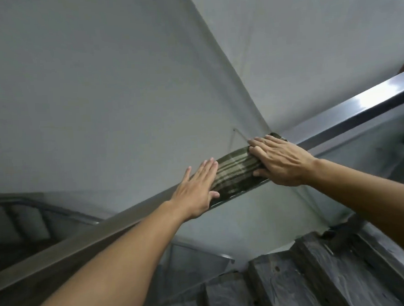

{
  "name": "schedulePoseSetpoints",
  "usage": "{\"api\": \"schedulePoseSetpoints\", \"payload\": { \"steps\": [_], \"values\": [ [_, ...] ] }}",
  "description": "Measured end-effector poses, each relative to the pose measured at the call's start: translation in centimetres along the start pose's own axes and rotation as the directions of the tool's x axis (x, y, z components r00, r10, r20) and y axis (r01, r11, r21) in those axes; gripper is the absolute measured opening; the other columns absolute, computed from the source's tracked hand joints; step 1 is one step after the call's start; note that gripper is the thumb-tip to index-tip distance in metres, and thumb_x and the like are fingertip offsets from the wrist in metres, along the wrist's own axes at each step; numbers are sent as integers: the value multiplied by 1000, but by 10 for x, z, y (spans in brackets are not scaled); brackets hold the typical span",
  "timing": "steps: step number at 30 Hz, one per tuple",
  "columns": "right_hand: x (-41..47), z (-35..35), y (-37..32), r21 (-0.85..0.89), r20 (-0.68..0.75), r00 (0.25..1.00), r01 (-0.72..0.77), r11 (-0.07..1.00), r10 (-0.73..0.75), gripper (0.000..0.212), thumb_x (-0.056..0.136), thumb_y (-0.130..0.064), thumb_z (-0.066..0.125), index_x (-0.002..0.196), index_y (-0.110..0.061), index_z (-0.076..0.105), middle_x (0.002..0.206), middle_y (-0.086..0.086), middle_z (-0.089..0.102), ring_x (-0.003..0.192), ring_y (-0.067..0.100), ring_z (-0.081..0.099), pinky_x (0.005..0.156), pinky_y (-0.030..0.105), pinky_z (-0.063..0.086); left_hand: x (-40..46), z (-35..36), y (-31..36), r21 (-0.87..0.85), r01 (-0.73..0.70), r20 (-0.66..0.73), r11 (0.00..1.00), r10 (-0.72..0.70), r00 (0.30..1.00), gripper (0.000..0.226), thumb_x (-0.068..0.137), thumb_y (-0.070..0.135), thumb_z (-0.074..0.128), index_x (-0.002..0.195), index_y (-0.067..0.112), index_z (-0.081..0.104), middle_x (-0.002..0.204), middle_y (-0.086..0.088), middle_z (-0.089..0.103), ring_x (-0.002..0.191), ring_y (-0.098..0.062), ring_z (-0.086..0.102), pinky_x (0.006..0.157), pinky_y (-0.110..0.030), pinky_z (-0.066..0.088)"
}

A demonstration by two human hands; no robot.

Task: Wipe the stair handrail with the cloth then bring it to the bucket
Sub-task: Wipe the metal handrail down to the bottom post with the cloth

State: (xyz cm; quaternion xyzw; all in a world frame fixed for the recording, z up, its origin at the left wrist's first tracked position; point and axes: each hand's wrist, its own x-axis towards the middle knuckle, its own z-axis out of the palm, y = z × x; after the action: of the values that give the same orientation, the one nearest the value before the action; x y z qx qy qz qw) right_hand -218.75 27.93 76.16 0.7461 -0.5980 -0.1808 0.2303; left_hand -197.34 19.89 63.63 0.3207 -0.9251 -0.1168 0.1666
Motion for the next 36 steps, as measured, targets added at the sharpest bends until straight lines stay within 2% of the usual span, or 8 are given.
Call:
{"api": "schedulePoseSetpoints", "payload": {
  "steps": [5,10,15,19,24,33,36],
  "values": [
    [25,5,-62,-21,33,997,70,997,-70,78,88,-66,29,146,-15,27,144,20,44,130,37,45,110,48,34,-43,14,-38,9,144,-8,990,-144,990,78,96,28,48,152,14,-5,163,-2,-6,150,-15,-9,122,-42,-6],
    [54,9,-127,5,18,995,94,996,-94,75,87,-65,29,143,-15,32,147,16,43,124,36,48,105,50,37,-86,22,-77,-56,260,9,964,-260,966,82,93,16,53,151,12,-5,163,-5,-6,150,-18,-6,123,-36,-2],
    [79,14,-191,4,-13,992,128,992,-128,75,87,-64,30,140,-12,36,140,14,49,118,37,51,100,50,39,-126,30,-131,-69,309,54,949,-305,951,88,92,34,55,151,10,-5,163,-8,-6,150,-21,-4,123,-37,-1],
    [101,17,-244,-1,-25,991,129,992,-129,77,86,-66,25,138,-10,36,131,16,54,109,38,53,96,51,41,-160,39,-177,-48,279,8,959,-279,960,95,82,44,64,150,8,8,160,-11,14,148,-24,12,122,-43,9],
    [134,18,-324,-13,-25,986,162,987,-162,78,85,-66,23,137,-9,34,127,20,55,106,40,55,94,52,44,-212,57,-244,-60,293,-39,954,-295,955,90,77,39,71,145,12,19,152,-9,31,142,-24,25,121,-44,14],
    [213,23,-521,-7,1,970,244,970,-244,76,88,-61,32,141,-8,25,132,21,50,113,41,51,98,53,41,-342,96,-398,-53,404,-6,913,-405,914,92,79,29,72,147,10,13,153,-10,25,145,-25,19,122,-42,6],
    [241,23,-588,5,17,962,271,963,-271,75,87,-59,38,140,-7,26,128,22,51,110,42,52,95,53,41,-387,106,-447,-43,456,52,889,-453,890,93,81,26,69,149,10,8,157,-11,18,148,-24,12,122,-44,1]
  ]
}}
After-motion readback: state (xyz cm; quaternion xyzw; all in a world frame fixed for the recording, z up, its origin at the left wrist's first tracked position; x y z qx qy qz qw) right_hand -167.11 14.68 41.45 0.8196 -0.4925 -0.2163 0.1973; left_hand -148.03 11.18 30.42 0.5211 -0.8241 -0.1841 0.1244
